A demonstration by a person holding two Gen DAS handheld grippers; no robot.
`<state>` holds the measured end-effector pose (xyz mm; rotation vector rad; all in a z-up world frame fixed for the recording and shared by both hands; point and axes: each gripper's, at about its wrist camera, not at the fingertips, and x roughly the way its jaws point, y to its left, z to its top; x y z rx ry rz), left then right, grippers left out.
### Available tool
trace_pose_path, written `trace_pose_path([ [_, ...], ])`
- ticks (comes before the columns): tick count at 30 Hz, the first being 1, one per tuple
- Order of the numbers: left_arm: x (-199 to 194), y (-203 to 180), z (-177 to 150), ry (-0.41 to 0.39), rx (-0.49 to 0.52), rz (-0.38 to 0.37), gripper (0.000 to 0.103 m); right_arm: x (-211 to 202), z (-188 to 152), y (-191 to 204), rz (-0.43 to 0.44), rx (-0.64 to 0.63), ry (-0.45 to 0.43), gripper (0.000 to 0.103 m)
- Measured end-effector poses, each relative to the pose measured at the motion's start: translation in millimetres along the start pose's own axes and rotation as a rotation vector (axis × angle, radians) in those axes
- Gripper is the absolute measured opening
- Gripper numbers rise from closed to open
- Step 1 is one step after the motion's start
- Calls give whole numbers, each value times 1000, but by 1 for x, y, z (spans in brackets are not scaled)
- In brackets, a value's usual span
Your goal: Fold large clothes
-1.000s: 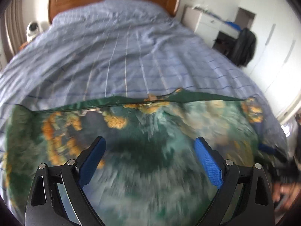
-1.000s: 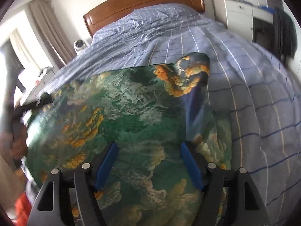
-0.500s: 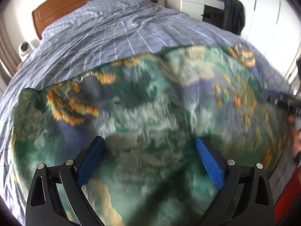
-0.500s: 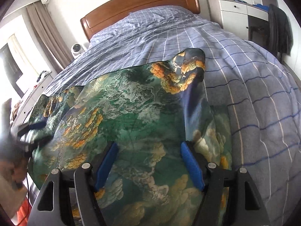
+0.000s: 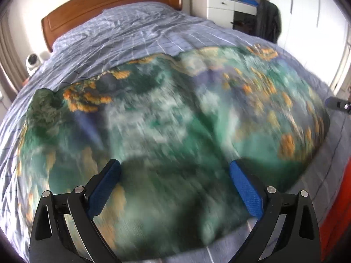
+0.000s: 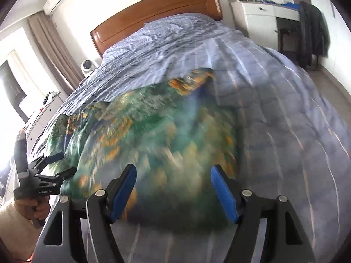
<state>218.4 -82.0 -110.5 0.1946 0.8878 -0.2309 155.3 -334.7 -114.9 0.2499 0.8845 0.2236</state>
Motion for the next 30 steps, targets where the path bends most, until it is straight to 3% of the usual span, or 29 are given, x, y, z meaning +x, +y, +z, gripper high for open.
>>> trace_pose_path([
  [4, -7, -6, -3, -9, 3, 20, 99, -14, -39, -27, 66, 161, 69, 72],
  [7, -26, -8, 3, -37, -44, -77, 99, -12, -60, -44, 198, 316, 96, 72],
  [11, -40, -33, 7, -103, 6, -202, 99, 6, -60, -55, 264, 409, 53, 72],
  [13, -32, -48, 4, -82, 61, -248, 99, 21, -55, -58, 257, 439, 46, 72],
  [15, -10, -63, -1, -9, 95, -283, 99, 41, -50, -64, 251, 508, 56, 73],
  [19, 7, -73, -7, 20, 122, -251, 101, 61, -42, -70, 258, 601, 6, 77],
  [20, 7, -73, -6, 22, 122, -256, 101, 63, -41, -70, 260, 608, -11, 74],
  [22, 3, -70, -5, 33, 129, -276, 101, 60, -41, -69, 239, 616, -44, 49],
  [24, -6, -59, -1, 54, 103, -310, 98, 52, -41, -63, 219, 570, -78, 40],
  [27, -29, -28, 26, 79, -11, -365, 91, 30, -31, -38, 161, 425, -139, 36],
  [30, -66, -9, 74, 15, -62, -385, 91, 4, -15, 0, 110, 225, -212, 36],
])
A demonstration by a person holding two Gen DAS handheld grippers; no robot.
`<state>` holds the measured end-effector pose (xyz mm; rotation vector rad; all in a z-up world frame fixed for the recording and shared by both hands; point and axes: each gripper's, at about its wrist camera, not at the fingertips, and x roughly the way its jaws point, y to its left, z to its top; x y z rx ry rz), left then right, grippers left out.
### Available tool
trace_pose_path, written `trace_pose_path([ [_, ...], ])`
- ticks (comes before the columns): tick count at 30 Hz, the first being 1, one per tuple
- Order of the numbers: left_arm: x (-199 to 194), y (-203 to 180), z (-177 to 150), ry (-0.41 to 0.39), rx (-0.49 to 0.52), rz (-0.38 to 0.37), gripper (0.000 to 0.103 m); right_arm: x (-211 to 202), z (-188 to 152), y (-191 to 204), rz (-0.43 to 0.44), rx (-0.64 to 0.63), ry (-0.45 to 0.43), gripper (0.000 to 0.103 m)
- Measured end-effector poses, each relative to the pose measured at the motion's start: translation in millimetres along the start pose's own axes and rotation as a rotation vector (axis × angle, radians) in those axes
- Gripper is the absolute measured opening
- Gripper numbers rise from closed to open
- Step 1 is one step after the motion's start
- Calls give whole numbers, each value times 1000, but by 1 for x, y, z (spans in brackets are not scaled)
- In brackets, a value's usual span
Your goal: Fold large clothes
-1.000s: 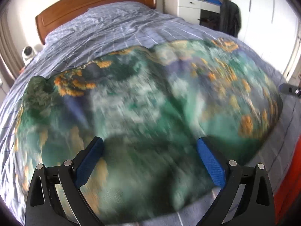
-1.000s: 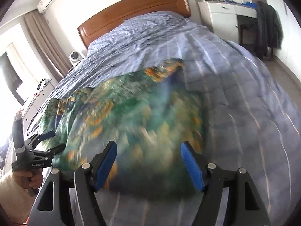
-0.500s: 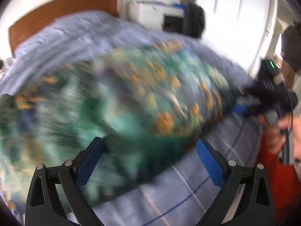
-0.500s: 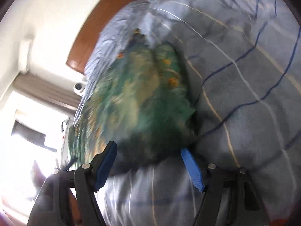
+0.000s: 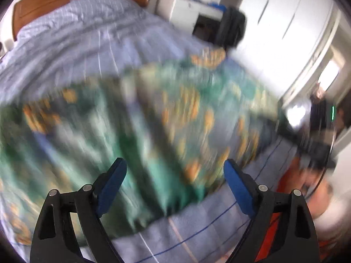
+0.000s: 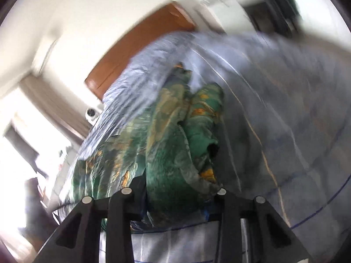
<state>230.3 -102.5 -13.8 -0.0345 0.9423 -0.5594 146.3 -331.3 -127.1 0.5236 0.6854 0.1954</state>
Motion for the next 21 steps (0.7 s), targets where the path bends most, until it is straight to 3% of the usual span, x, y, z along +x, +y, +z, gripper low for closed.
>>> trace_pose_path([
  [3, -32, -21, 45, -14, 46, -67, 93, -17, 4, 60, -20, -265, -67, 36],
  [8, -45, -57, 81, 49, 149, -76, 93, -22, -16, 152, -27, -646, -121, 36],
  [10, -40, -61, 82, 91, 175, -17, 93, -20, -33, 181, -20, -781, -125, 36],
  [14, -25, -43, 65, 158, 188, 220, 93, -22, -82, 228, -2, -1032, -156, 36],
  [16, -19, -29, 54, 179, 169, 287, 51, -22, -97, 239, 18, -1089, -158, 36],
  [17, -17, -18, 49, 195, 134, 273, 36, -20, -102, 242, 30, -1104, -154, 36],
  [18, -19, -10, 47, 196, 99, 247, 29, -22, -105, 244, 45, -1108, -144, 36],
  [21, -37, 31, 45, 175, -5, 150, 27, -26, -106, 248, 113, -1080, -78, 40],
])
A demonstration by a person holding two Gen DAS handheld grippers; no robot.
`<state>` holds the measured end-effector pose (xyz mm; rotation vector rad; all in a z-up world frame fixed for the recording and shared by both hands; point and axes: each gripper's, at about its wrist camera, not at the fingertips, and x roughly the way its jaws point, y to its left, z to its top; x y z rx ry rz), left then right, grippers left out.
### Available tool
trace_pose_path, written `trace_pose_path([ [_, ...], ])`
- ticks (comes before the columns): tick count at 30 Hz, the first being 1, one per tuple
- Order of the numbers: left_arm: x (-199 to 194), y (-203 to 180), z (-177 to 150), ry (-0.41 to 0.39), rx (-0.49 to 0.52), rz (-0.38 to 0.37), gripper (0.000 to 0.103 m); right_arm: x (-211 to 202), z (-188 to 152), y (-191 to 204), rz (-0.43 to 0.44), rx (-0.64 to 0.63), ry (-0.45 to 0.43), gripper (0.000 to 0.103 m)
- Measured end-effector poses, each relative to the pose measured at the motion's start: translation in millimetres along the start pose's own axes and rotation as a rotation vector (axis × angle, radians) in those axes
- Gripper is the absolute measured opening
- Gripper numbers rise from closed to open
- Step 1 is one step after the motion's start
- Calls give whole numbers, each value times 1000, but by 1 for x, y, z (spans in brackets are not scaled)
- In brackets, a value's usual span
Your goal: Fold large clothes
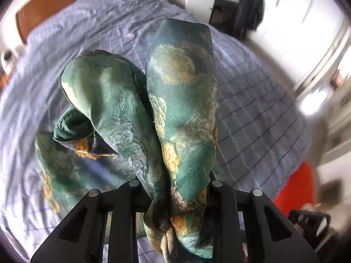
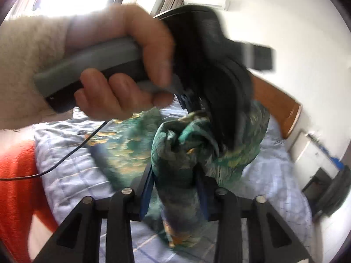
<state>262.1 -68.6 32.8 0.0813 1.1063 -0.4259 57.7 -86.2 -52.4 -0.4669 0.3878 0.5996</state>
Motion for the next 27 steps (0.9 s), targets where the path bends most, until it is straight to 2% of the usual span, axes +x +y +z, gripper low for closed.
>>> trace_pose_path([
  [2, -11, 37, -3, -31, -49, -19, 27, -12, 4, -14, 116, 85, -9, 42],
  [4, -14, 80, -4, -51, -107, -24, 27, -18, 5, -35, 171, 176, -1, 42],
  [7, -13, 137, -23, -62, -190, -26, 28, 1, 4, -69, 180, 275, 57, 42],
  [9, -8, 169, -39, -67, -254, -26, 28, 23, 6, -83, 179, 291, 94, 42],
  [11, -1, 190, -57, -68, -311, -37, 28, 51, 11, -87, 230, 298, 143, 42],
  [16, 11, 219, -86, -92, -388, -100, 30, 119, 22, -59, 382, 286, 199, 42],
  [18, 16, 227, -97, -91, -414, -104, 31, 136, 17, -43, 392, 270, 240, 42],
  [22, 44, 248, -121, -66, -475, -141, 35, 177, -11, -25, 451, 322, 399, 40],
  [25, 56, 257, -133, -89, -512, -183, 35, 189, -28, -25, 465, 425, 429, 36],
  [27, 54, 260, -131, -95, -521, -208, 35, 189, -25, -28, 461, 457, 452, 36],
])
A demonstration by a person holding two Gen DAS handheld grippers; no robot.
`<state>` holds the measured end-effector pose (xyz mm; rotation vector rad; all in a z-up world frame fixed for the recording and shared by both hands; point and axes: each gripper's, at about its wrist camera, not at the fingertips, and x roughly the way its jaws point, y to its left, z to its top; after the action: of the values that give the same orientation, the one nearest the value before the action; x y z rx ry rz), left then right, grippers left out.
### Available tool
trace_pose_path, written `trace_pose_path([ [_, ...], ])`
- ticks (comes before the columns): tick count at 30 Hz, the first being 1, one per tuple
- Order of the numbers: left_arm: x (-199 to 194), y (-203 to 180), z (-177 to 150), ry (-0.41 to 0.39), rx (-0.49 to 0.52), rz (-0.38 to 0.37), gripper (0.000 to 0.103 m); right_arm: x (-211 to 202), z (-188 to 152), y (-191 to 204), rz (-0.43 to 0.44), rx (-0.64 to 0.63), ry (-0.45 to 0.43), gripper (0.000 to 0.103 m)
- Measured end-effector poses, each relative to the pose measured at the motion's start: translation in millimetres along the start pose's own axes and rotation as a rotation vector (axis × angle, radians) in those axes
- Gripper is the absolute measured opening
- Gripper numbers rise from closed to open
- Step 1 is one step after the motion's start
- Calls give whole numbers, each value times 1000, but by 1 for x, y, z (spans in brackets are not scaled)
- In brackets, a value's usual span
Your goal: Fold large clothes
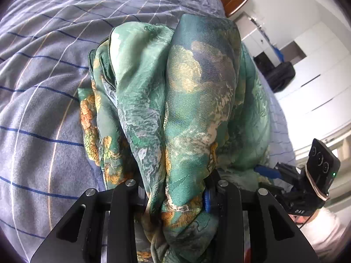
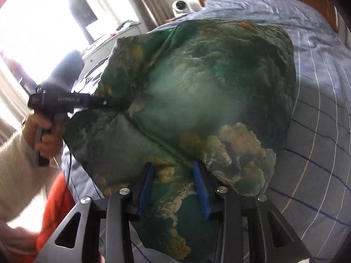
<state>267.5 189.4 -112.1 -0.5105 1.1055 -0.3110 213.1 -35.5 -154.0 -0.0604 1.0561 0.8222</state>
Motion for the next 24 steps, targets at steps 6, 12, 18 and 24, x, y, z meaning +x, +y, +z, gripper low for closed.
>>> trace_pose_path([
  [6, -3, 6, 2, -13, -11, -47, 36, -27, 65, 16, -2, -26, -20, 36],
  [12, 0, 13, 0, -32, -29, -71, 37, 28, 157, 24, 17, -97, -82, 38],
  [18, 1, 48, -21, -36, -88, -75, 36, 143, 160, 28, -36, -184, 122, 35],
  [24, 2, 51, -23, -40, -86, -75, 36, 143, 156, 23, -64, -178, 94, 35],
])
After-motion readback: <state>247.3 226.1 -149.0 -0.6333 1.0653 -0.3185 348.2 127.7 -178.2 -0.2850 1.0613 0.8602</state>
